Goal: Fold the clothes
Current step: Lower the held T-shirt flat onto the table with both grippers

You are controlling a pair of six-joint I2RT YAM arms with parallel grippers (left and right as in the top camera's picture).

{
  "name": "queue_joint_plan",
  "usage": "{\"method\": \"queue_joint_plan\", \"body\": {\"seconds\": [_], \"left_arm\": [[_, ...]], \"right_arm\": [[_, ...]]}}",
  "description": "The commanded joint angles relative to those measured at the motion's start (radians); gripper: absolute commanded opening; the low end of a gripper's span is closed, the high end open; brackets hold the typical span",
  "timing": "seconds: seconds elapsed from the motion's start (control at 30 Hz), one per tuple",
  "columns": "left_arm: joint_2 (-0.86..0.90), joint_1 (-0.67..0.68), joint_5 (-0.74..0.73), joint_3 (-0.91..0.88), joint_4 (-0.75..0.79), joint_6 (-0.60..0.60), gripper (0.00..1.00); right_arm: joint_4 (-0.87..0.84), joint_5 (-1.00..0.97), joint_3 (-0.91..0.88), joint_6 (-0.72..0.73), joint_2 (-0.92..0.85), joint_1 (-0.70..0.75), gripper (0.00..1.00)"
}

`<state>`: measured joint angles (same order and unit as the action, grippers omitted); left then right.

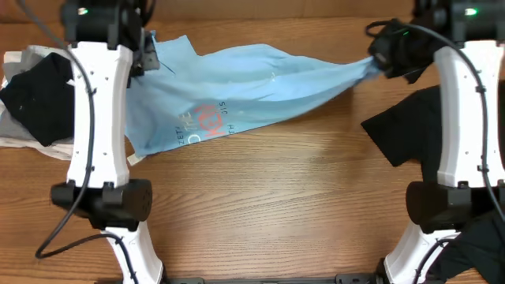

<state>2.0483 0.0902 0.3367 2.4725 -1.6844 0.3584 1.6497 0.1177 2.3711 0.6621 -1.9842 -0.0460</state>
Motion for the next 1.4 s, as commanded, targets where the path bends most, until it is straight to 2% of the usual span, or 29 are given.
{"method": "queue_joint_plan", "body": {"seconds": [0.0,0.2,0.4,0.6,0.83,1.03,1.2,1.37], "left_arm": [[-0.024,0.001,-0.069,-0.076,-0.005,0.040,0.04],[-0.027,0.006,-0.196,-0.214,-0.005,0.034,0.04],[-0.096,0.022,-0.195,-0.344,-0.005,0.051,0.04],[-0.252,0.021,-0.154,-0.431,-0.005,0.078,0.04],[-0.365,0.021,-0.187,-0.556,-0.005,0.084,0.04],[-0.411,0.022,-0.206,-0.743,-0.005,0.107,0.04],[-0.482,0.021,-0.200,-0.857,-0.006,0.137,0.04],[-0.576,0.021,-0.220,-0.880,-0.006,0.137,0.04]], "right_arm": [[0.004,-0.062,-0.076,-0.011,0.042,-0.053,0.04],[0.044,-0.114,-0.209,0.007,0.045,-0.077,0.04],[0.044,-0.141,-0.245,0.015,0.082,-0.076,0.04],[0.045,-0.169,-0.263,0.014,0.145,-0.076,0.04],[0.044,-0.177,-0.492,0.015,0.178,-0.077,0.04],[0.023,-0.256,-0.646,0.061,0.178,-0.077,0.04],[0.009,-0.263,-0.696,0.076,0.178,-0.061,0.04],[0.019,-0.262,-0.716,0.098,0.178,-0.059,0.04]]}}
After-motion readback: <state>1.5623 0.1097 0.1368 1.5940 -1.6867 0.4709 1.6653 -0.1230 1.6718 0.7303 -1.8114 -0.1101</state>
